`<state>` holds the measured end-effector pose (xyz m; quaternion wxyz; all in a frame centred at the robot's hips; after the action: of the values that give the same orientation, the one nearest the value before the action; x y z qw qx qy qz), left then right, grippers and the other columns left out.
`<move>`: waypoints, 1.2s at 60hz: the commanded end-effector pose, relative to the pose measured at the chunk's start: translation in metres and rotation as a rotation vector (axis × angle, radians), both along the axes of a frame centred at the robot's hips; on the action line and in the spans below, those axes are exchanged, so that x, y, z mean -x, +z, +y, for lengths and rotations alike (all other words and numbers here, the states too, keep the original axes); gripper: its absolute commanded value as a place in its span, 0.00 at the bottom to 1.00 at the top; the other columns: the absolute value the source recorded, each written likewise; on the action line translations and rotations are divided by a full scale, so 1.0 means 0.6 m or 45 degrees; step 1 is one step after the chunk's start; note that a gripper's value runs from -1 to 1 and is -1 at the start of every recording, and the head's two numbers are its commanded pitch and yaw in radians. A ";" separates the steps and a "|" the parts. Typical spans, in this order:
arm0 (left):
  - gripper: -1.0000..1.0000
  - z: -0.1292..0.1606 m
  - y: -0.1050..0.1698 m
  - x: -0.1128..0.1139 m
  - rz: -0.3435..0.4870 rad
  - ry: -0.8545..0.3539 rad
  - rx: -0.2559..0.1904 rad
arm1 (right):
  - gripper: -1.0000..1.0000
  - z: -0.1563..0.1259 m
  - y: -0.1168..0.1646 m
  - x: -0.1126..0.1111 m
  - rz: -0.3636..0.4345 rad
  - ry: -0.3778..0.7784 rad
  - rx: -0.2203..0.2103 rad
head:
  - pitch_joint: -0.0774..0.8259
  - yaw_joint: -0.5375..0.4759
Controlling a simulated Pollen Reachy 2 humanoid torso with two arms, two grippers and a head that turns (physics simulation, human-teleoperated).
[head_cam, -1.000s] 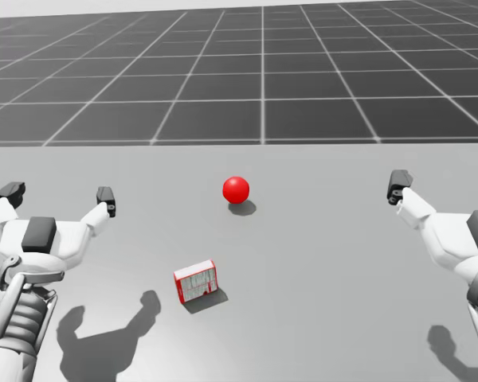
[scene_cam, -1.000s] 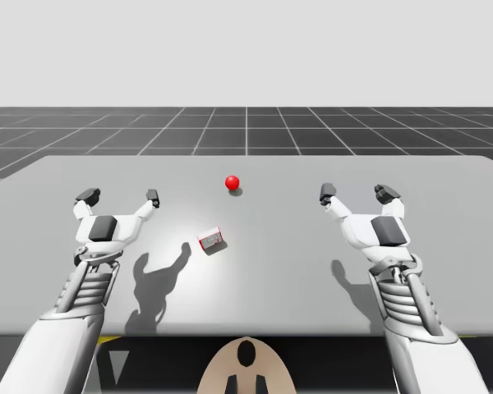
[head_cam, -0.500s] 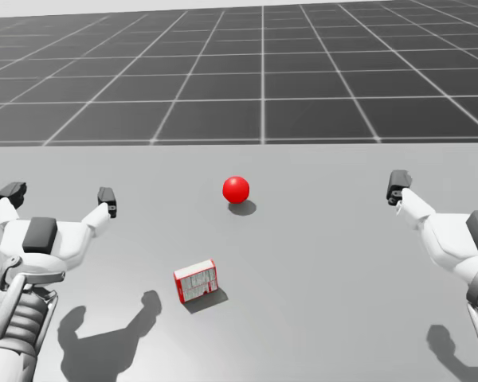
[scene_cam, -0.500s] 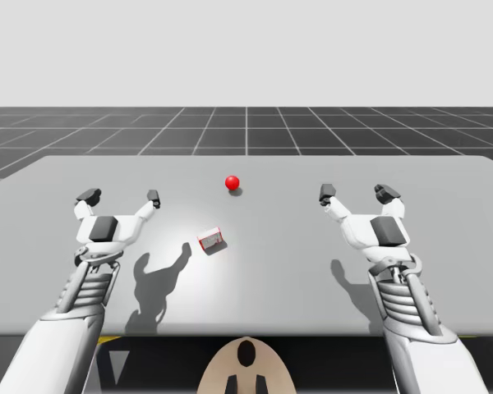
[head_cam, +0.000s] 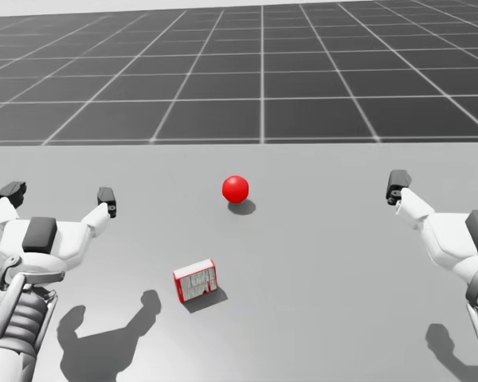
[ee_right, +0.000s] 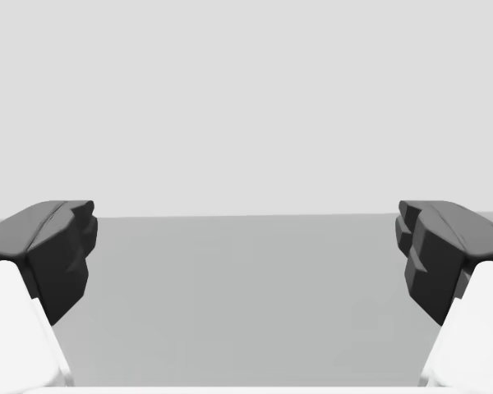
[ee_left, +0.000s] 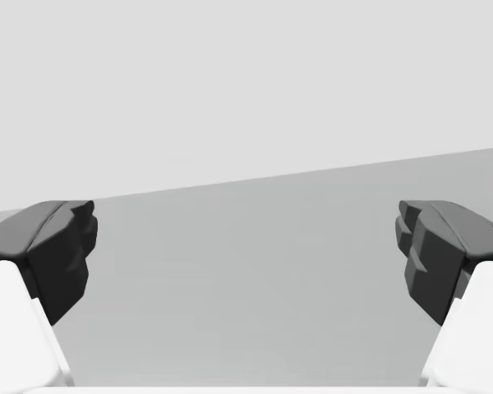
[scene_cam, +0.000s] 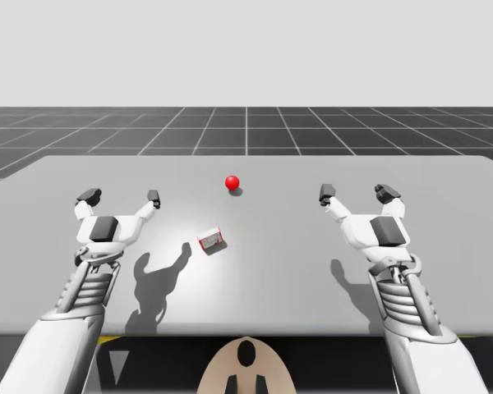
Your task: Watch the red light. When it turns green, pick up the object.
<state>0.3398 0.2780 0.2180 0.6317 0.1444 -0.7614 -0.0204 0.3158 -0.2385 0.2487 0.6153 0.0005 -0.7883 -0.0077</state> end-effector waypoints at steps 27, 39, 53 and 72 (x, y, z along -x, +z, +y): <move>0.00 -0.002 0.000 0.000 0.005 -0.001 -0.002 | 0.00 0.004 -0.004 0.000 0.000 -0.002 0.008 | 0.56 0.60; 0.00 -0.002 0.000 0.000 0.005 -0.001 -0.003 | 0.00 0.004 -0.004 0.000 -0.006 -0.005 0.014 | 0.56 0.60; 0.00 -0.002 0.000 0.000 0.005 0.000 -0.004 | 0.00 0.004 -0.004 0.000 -0.009 -0.007 0.020 | 0.55 0.60; 0.00 -0.001 -0.001 -0.001 0.005 0.001 -0.005 | 0.00 0.004 -0.004 -0.001 -0.010 -0.008 0.024 | 0.61 0.61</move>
<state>0.3402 0.2774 0.2178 0.6327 0.1455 -0.7603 -0.0220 0.3164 -0.2375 0.2473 0.6115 -0.0097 -0.7912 -0.0003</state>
